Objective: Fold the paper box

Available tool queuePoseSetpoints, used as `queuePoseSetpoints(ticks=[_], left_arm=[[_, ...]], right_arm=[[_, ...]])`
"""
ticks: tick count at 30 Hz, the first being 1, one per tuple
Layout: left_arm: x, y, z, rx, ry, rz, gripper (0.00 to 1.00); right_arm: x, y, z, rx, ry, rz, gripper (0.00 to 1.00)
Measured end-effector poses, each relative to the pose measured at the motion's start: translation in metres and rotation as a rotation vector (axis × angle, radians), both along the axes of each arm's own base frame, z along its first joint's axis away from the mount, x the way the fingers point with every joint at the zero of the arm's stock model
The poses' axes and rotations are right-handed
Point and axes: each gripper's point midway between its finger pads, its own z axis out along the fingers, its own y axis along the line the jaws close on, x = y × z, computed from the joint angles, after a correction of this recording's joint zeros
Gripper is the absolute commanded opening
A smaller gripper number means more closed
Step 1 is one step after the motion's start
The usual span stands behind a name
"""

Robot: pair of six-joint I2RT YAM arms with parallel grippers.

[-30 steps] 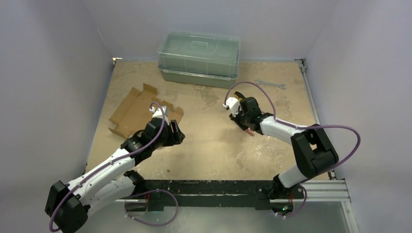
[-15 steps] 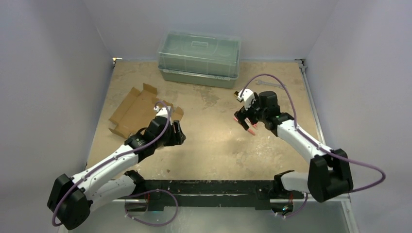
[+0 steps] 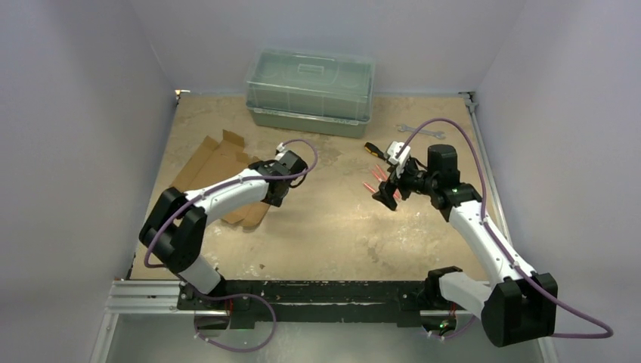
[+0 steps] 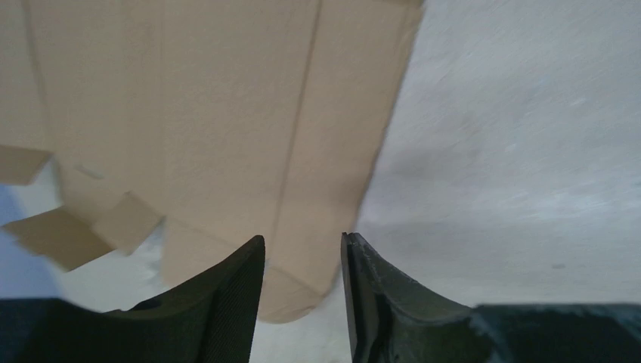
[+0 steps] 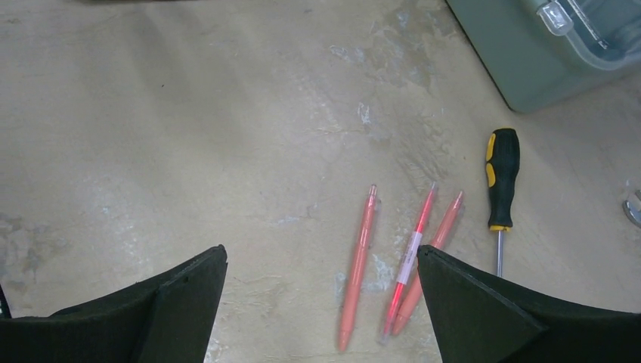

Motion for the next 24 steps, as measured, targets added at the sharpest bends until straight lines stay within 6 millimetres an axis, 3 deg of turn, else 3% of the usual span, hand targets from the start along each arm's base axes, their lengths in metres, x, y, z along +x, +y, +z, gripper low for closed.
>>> queuePoseSetpoints(ticks=[4,12,18,21,24], left_arm=[[-0.011,0.027,0.000,0.200,0.050,-0.077,0.33],[-0.014,0.034,0.028,0.346,0.015,-0.341,0.36],[-0.057,0.075,-0.001,0.506,0.134,-0.618,0.41],[-0.068,0.080,-0.008,0.511,0.147,-0.727,0.45],[-0.066,0.074,-0.010,0.511,0.128,-0.788,0.46]], right_arm=[[-0.003,0.000,-0.004,-0.002,0.013,0.012,0.99],[-0.004,0.000,-0.004,-0.008,0.003,0.022,0.99],[-0.004,0.000,-0.004,-0.011,-0.002,0.025,0.99],[-0.005,0.000,-0.005,-0.011,0.000,0.027,0.99],[-0.005,0.000,-0.005,-0.012,0.002,0.029,0.99]])
